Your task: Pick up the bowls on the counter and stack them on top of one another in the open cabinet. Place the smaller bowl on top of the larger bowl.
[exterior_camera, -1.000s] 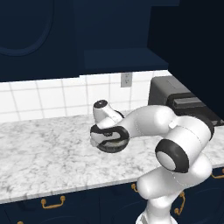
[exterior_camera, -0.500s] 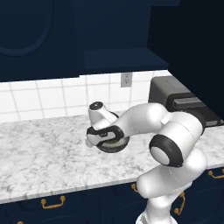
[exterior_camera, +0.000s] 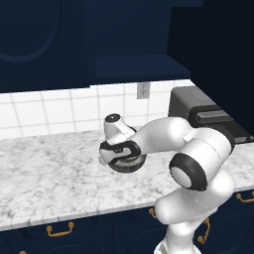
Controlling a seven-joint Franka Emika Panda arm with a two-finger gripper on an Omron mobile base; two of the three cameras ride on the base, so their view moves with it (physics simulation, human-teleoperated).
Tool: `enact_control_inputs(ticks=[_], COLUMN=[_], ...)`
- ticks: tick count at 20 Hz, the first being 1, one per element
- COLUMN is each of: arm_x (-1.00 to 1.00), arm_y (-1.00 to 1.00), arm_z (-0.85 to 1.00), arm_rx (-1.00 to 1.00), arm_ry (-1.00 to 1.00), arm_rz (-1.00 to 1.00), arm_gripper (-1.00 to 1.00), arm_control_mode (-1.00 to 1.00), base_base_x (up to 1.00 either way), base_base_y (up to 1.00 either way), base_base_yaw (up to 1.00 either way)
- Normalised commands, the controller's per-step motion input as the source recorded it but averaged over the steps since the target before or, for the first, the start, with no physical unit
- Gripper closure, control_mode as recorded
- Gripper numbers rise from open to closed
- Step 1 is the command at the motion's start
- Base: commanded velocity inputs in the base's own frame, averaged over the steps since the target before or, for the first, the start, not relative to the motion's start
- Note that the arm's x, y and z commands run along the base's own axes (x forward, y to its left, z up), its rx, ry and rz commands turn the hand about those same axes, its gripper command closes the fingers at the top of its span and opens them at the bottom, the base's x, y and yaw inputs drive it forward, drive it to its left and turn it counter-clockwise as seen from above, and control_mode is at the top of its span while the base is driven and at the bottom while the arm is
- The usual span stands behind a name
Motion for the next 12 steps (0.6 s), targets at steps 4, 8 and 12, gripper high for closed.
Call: enact_control_inputs(ticks=[4,8,12], arm_x=[-0.21,-0.53,-0.75], arm_y=[-0.06,0.0,0.0], arm_z=[0.19,0.6,0.63], arm_rx=[0.01,0.0,0.02], arm_ry=[0.0,0.0,0.01], arm_rz=[-0.04,-0.04,-0.04], arm_gripper=[-1.0,-1.0,-1.0], arm_control_mode=[-1.0,-1.0,-1.0], base_base_x=[0.0,0.0,0.0], base_base_y=[0.0,0.0,0.0], base_base_yaw=[0.0,0.0,0.0])
